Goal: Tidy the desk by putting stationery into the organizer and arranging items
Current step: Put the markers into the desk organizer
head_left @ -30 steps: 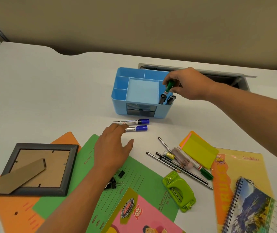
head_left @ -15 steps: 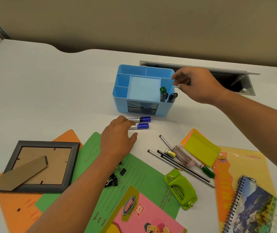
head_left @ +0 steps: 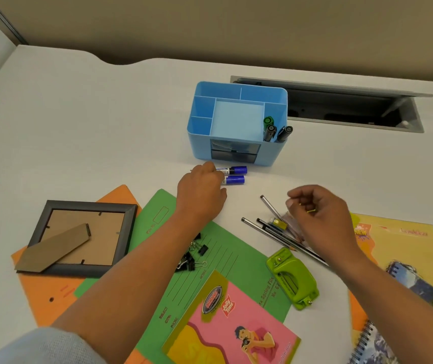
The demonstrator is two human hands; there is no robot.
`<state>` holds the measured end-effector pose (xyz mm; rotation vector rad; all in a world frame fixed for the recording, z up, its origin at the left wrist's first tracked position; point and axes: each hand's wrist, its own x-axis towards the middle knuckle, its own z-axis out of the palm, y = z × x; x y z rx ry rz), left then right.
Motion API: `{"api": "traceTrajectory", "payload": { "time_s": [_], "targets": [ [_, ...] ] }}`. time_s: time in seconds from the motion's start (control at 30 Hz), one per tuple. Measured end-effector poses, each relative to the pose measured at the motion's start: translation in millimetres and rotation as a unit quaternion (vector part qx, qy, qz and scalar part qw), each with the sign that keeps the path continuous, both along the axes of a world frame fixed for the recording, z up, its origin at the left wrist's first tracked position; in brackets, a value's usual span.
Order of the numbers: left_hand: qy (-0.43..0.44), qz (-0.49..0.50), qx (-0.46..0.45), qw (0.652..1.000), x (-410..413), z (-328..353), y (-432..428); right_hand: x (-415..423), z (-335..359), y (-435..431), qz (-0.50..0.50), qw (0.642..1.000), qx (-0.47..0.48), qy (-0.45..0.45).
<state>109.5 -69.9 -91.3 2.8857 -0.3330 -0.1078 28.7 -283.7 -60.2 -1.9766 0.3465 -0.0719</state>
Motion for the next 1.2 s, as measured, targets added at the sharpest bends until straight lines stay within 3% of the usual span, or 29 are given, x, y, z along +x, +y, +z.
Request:
{"api": "traceTrajectory", "payload": {
  "time_s": [0.3,0.6,0.77,1.0,1.2],
  "targets": [
    [-0.037,-0.03,0.042,0.998,13,1,-3,-7,-3,8,0.035,0.998,0.024,0.04],
    [-0.019,-0.074,0.108,0.991,20,13,0,9,4,16,0.065,0.997,0.007,0.041],
    [-0.07,-0.056,-0.012,0.996,6,33,2,13,13,20,0.052,0.997,0.031,0.058],
    [-0.171,-0.07,-0.168,0.968,-30,58,-22,23,46,23,0.091,0.991,0.077,0.06],
    [-0.227,-0.083,-0.222,0.945,-32,69,-35,29,74,13,0.102,0.995,-0.009,-0.013]
  ]
}}
